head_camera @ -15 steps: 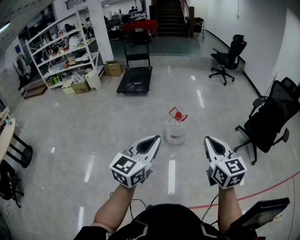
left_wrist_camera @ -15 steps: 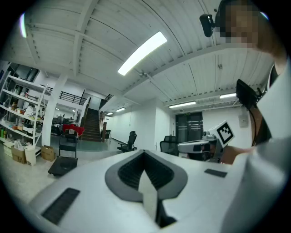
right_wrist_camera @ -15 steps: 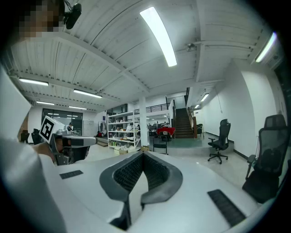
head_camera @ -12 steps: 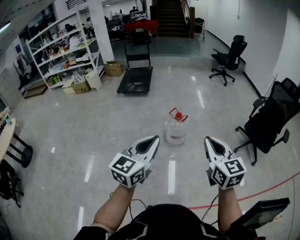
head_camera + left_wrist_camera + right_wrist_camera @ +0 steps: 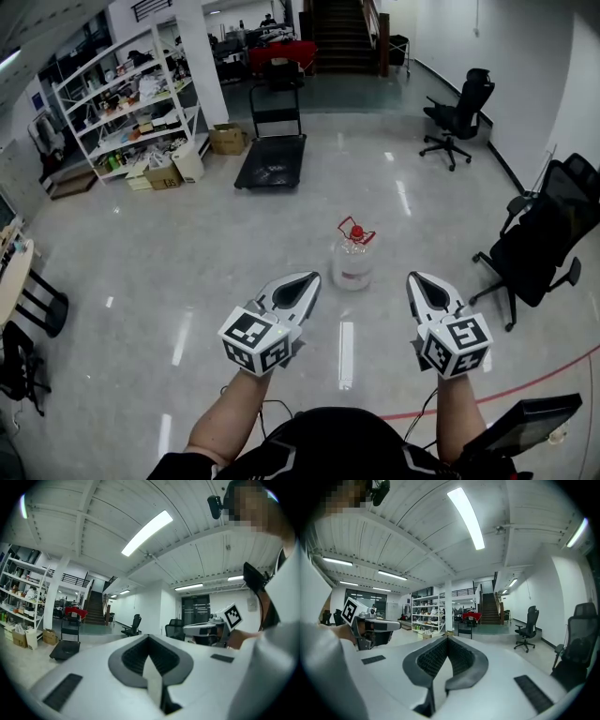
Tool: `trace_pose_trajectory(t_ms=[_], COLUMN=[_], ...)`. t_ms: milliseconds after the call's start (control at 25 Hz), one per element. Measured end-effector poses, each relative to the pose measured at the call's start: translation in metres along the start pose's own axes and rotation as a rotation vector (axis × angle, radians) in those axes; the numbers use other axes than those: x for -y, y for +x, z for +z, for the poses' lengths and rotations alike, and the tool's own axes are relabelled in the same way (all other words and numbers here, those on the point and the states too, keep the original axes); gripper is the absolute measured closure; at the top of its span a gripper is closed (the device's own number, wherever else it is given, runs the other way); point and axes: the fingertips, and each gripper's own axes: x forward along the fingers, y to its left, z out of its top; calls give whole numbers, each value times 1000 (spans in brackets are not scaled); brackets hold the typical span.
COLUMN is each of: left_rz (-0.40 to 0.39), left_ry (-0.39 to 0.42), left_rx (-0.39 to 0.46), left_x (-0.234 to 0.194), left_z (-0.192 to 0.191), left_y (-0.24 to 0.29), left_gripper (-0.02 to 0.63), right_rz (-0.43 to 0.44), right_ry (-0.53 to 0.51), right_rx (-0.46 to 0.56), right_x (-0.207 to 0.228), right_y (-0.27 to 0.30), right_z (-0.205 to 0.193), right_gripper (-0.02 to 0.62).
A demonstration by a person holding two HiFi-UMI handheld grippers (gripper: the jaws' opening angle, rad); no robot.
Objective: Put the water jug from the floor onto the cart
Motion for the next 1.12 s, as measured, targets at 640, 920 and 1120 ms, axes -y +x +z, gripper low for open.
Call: trace_pose_trajectory(t_ms=[640,920,1120], left_rz=[43,29,-19], left_ry=[-17,-53,-66], left_rx=[-24,-36,-10], left_x=[17,-33,-98], left_z=[-17,-26,-28], left_y=[66,106,153], left_gripper=[613,612,612], right_rz=[42,32,-21], right_ry=[0,16,29], right_rx=[10,-11,-10], right_x=[70,93,121], right_y=[7,69,140], right_z=[-16,-21,-17], right_gripper=[592,592,592])
